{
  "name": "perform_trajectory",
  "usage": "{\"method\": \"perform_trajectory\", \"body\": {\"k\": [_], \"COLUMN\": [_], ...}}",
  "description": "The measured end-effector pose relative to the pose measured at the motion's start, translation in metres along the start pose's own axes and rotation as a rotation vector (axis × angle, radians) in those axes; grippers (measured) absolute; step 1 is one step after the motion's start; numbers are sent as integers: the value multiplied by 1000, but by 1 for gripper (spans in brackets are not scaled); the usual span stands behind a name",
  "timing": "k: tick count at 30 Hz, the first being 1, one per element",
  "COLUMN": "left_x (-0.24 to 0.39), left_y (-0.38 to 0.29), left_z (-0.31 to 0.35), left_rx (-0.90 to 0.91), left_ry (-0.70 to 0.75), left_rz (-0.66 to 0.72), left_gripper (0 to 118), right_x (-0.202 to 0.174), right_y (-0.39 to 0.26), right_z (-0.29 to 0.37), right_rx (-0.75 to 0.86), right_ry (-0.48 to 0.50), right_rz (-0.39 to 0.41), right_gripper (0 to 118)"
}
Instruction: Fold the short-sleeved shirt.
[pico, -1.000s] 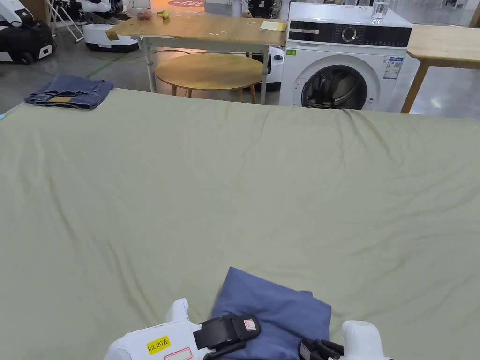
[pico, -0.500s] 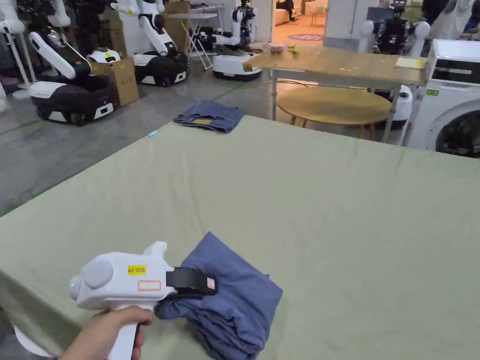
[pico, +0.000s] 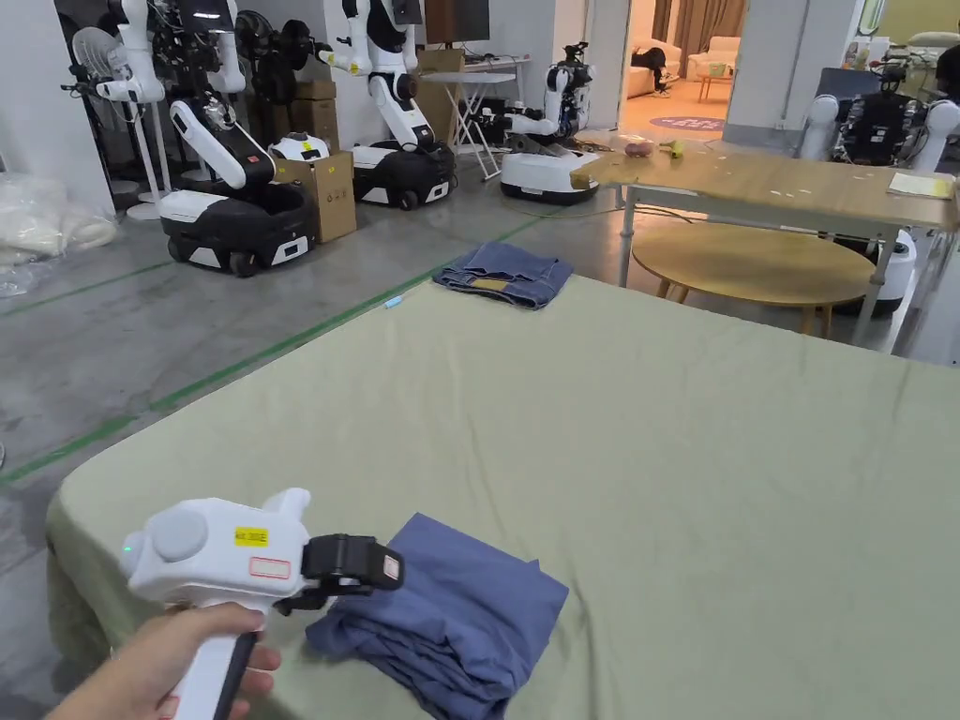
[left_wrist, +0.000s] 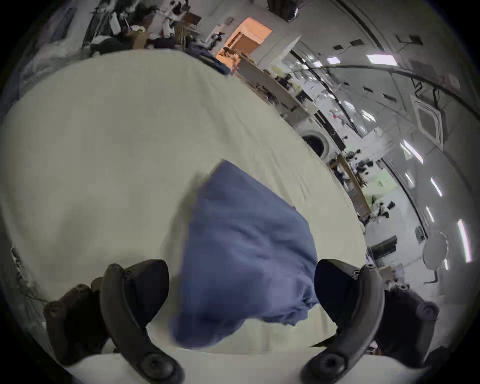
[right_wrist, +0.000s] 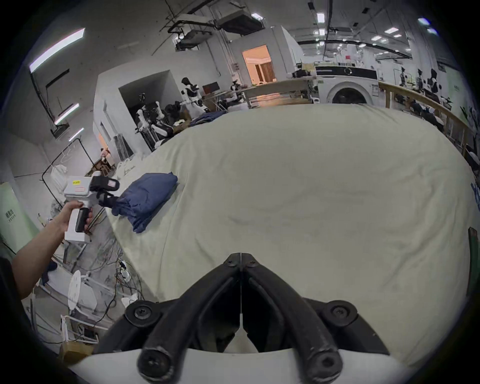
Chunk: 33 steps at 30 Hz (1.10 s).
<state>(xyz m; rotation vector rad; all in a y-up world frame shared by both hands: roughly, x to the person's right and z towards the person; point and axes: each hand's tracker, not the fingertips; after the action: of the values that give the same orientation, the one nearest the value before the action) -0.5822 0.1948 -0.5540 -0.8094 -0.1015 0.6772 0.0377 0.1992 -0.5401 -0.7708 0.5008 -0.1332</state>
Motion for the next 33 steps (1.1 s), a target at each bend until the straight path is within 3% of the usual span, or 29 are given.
{"method": "perform_trajectory", "body": {"k": [5, 6, 7, 8, 9, 17, 21, 27, 33], "left_x": [-3, 3, 13, 26, 44, 265, 377, 483, 518], "left_y": [-2, -5, -9, -12, -16, -48, -61, -59, -73], "left_z": [66, 74, 77, 76, 74, 15, 1, -7, 5], "left_rx": [191, 238, 257, 267, 293, 475, 543, 668, 699], "left_ry": [183, 194, 216, 265, 306, 291, 237, 176, 140], "left_rz": [-8, 1, 9, -19, -68, -491, -647, -778, -830], "left_gripper": [109, 93, 42, 4, 0, 0, 0, 0, 0], "right_x": [4, 5, 7, 10, 14, 54, 63, 56, 52], "right_y": [2, 3, 4, 7, 11, 85, 133, 181, 181], "right_z": [13, 19, 23, 27, 32, 85, 130, 193, 212], "right_rx": [25, 34, 44, 50, 62, 278, 445, 603, 644], "right_ry": [1, -3, -13, -20, -35, -329, -419, -456, -456], "right_rz": [1, 3, 3, 1, -3, 24, 77, 101, 107], "right_gripper": [0, 0, 0, 0, 0, 0, 0, 0, 0]}}
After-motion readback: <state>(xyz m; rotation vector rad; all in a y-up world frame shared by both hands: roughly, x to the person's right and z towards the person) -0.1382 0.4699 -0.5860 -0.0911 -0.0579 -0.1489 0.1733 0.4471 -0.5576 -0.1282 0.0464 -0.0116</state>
